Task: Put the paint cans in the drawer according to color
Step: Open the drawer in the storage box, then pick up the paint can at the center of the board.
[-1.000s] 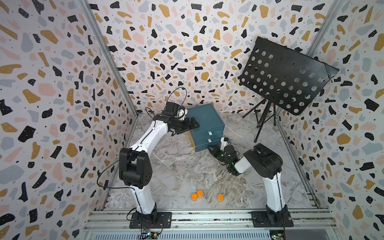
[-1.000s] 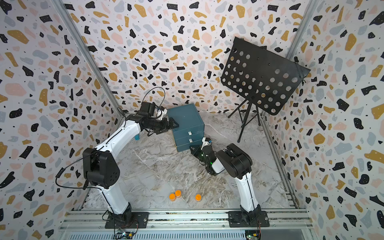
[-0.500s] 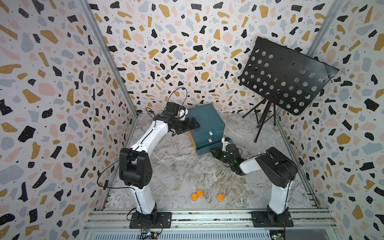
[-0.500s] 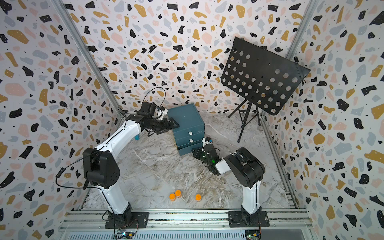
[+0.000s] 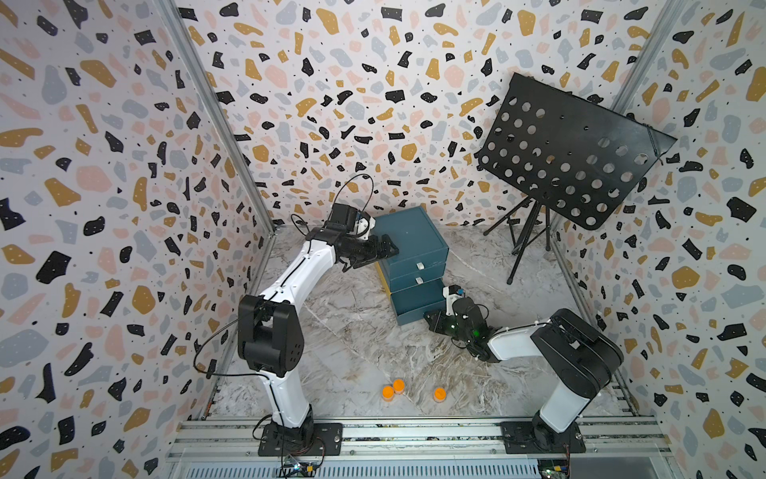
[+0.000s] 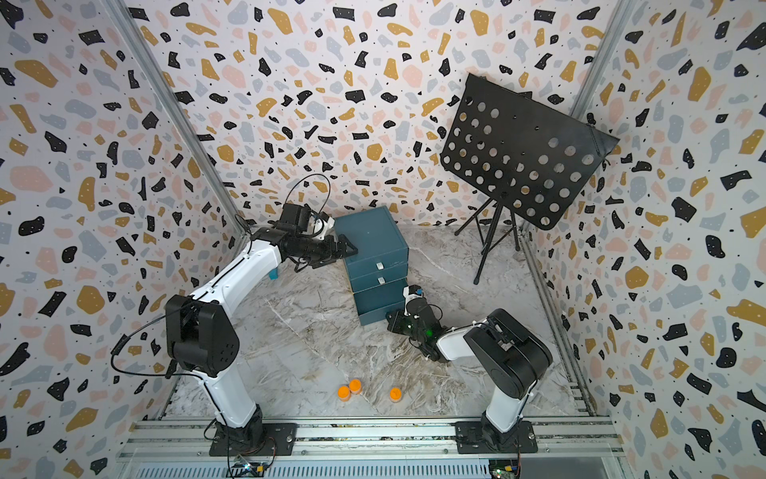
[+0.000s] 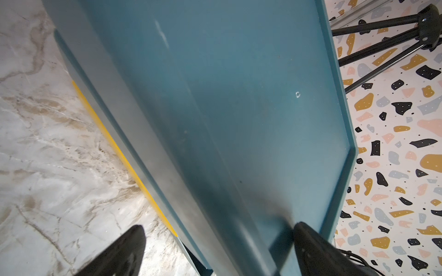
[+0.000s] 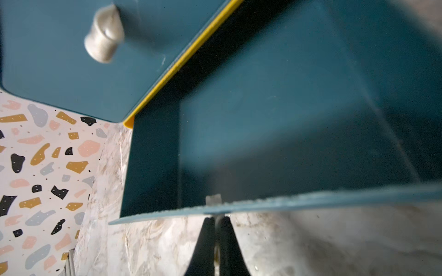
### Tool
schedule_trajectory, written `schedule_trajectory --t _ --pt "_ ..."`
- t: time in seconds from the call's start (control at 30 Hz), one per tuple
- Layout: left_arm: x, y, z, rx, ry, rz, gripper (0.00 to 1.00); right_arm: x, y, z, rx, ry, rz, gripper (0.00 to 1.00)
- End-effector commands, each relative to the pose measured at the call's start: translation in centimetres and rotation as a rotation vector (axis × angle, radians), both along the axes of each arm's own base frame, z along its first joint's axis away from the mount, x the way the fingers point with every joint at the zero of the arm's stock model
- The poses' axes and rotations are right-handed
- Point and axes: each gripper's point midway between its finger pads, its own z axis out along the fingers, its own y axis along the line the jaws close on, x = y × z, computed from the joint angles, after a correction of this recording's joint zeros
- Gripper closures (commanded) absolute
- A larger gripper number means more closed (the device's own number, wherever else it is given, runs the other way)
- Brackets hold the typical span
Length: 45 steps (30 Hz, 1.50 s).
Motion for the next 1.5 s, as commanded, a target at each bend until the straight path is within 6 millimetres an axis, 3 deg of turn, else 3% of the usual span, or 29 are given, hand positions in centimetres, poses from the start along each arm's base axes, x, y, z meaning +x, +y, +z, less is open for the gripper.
schedule_trajectory --t 0.0,0.1,0.13,0.2,0.4,0.63,0.9,1.13,1.43,1.47 --pt "-0.8 0.4 -2.9 0.064 0.076 0.005 0.01 -1.3 0.0 0.4 -0.041 -0.022 0.037 1.00" --pt "-0.9 0.4 -2.9 0.064 0.076 0.002 0.01 -1.9 -0.3 0.3 -0.066 -0.020 0.041 0.96" --pt "-0.8 0.4 -2.9 0.065 0.076 0.003 0.01 -2.0 -0.4 0.4 -0.072 -0.021 0.044 0.90" --pt "-0.9 0.4 -2.9 0.064 0.077 0.002 0.01 -2.4 -0.5 0.7 -0.092 -0.022 0.053 0.68" --pt "-0.9 0.4 -2.8 0.065 0.074 0.002 0.01 -3.7 -1.6 2.9 -0.200 -0.044 0.081 0.49" --pt "-0.9 0.4 -2.7 0.065 0.072 0.003 0.01 -6.1 -3.0 6.4 -0.336 -0.083 0.169 0.46" --pt "-0.9 0.5 -2.8 0.073 0.071 0.004 0.01 -10.7 -3.2 8.3 -0.476 -0.020 0.426 0.45" --pt "-0.9 0.7 -2.9 0.086 0.068 0.004 0.00 -15.4 -0.4 7.6 -0.489 0.019 0.673 0.41" --pt "-0.9 0.8 -3.0 0.093 0.070 0.003 0.00 -18.1 3.7 6.0 -0.485 0.012 0.837 0.35" --pt "-0.9 0.8 -3.0 0.093 0.071 0.004 0.00 -19.5 4.6 5.8 -0.490 0.002 0.892 0.34"
